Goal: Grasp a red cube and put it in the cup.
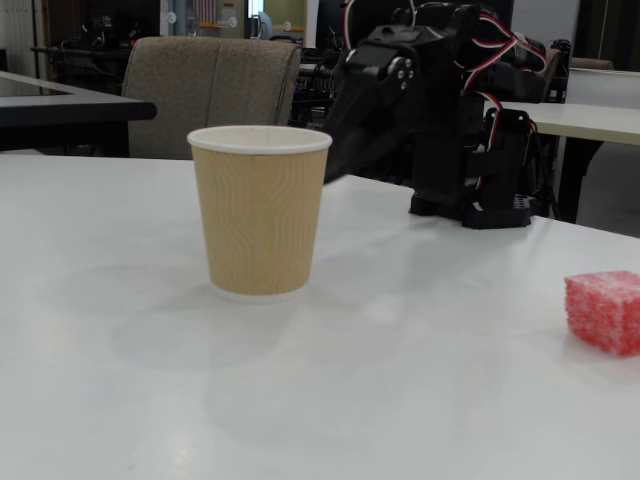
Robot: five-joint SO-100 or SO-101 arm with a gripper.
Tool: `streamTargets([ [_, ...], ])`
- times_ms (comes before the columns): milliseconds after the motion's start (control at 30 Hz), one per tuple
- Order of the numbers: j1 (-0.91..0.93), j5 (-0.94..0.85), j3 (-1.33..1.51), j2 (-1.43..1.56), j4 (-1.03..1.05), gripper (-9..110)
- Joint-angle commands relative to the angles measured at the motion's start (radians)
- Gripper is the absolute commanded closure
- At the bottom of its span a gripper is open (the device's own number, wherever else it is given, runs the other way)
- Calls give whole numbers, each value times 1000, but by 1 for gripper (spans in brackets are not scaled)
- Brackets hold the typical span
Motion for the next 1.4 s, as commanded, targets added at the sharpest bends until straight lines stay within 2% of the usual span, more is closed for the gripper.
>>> streamTargets([
  [0, -37, -284, 71, 14, -66, 91],
  [500, -43, -1166, 71, 14, 156, 92],
  [967, -354, -1178, 71, -21, -110, 90],
  [1367, -618, -1178, 69, -149, -428, 89],
])
